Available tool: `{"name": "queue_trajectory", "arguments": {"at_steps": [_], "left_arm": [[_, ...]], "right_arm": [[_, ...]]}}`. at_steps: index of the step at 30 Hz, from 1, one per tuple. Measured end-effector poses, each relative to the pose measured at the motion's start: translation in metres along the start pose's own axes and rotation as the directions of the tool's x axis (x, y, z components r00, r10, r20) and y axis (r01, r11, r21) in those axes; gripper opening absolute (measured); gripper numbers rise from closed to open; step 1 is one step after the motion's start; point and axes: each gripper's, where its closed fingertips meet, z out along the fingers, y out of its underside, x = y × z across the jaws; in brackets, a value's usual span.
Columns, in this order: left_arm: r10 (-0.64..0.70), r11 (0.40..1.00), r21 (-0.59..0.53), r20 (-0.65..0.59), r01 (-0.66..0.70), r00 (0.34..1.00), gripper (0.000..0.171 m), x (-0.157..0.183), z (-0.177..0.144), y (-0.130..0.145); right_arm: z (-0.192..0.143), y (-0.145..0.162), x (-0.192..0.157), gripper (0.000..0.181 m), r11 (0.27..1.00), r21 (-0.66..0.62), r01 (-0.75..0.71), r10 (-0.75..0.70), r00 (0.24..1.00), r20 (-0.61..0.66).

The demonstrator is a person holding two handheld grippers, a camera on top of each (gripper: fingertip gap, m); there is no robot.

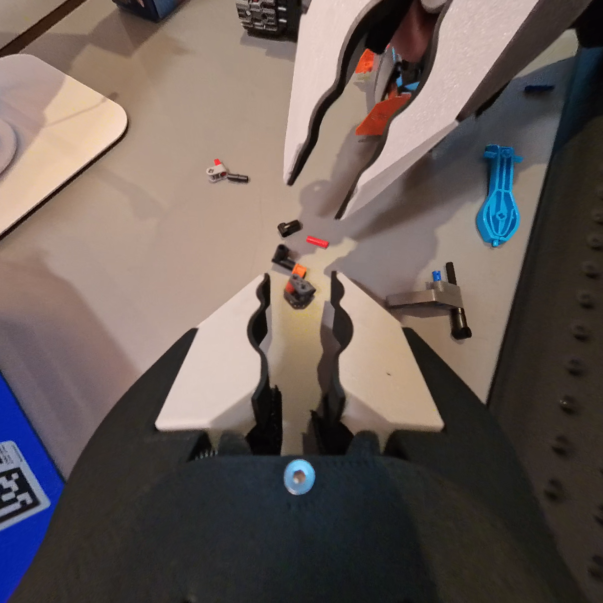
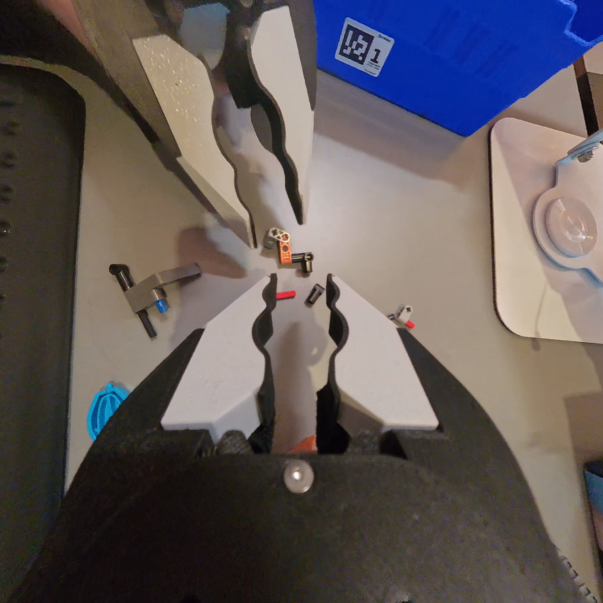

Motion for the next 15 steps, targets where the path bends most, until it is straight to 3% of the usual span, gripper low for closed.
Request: {"name": "queue_trajectory", "arguments": {"at_steps": [6,15], "left_arm": [[-0.014,0.999,-0.048,-0.016,0.013,1.000,0.044,0.001,-0.002,0.015],[-0.026,0.997,-0.076,-0.022,0.024,0.999,0.045,0.001,0.000,0.022]], "right_arm": [[-0.004,0.001,0.004,0.029,1.000,0.011,-0.008,0.009,1.000,-0.006],[-0.006,0.002,0.007,0.029,1.000,0.014,-0.016,0.016,1.000,-0.012]]}}
